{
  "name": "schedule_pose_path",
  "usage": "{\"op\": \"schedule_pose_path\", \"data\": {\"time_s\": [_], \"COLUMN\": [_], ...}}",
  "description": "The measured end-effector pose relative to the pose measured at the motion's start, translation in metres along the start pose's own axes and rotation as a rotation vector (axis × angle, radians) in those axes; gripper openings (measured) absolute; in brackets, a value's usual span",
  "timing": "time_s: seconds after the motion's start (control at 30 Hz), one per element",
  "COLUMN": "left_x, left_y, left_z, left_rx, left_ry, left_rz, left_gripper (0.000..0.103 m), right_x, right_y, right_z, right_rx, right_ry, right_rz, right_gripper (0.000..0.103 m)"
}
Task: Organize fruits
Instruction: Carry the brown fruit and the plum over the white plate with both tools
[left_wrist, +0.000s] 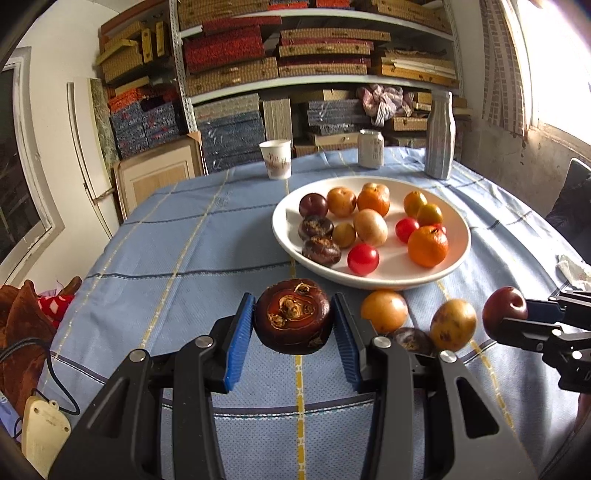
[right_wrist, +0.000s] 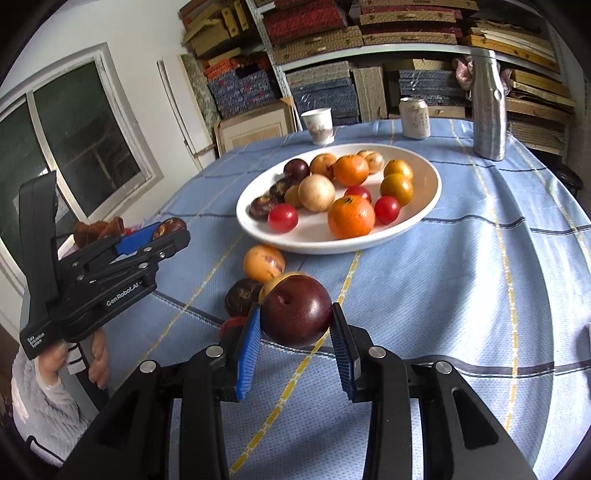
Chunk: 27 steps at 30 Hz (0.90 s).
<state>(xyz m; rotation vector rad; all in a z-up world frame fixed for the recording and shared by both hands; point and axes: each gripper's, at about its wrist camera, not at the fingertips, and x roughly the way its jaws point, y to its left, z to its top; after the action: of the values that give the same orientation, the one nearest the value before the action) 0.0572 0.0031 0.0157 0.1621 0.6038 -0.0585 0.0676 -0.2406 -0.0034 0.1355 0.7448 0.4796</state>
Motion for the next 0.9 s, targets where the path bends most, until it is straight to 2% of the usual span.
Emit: {"op": "schedule_pose_path", "data": {"time_s": [0.37, 0.6, 0.9], "left_x": [-0.012, -0.013, 0.007], "left_y": [0.000, 0.003, -0.010], "left_z": [0.006, 0.025, 0.067], "left_rx": [-0.006, -0.011, -0.003], "left_ry": [-0.046, -0.062, -0.078], "left_rz": [0.018, 0.020, -0.001], "left_gripper": [0.042, 0.042, 0.042], "right_x": [-0.019, -0.027, -0.040], "right_y": [-0.009, -0.010, -0.003], "right_z": [0.004, 0.015, 0.060], "right_rx": [0.024, 0.011, -0.060], "right_ry": [-0.069, -0.092, -0.141], "right_rz": [-0.001, -0.008, -0.059], "right_gripper": [0.037, 0.037, 0.037]}}
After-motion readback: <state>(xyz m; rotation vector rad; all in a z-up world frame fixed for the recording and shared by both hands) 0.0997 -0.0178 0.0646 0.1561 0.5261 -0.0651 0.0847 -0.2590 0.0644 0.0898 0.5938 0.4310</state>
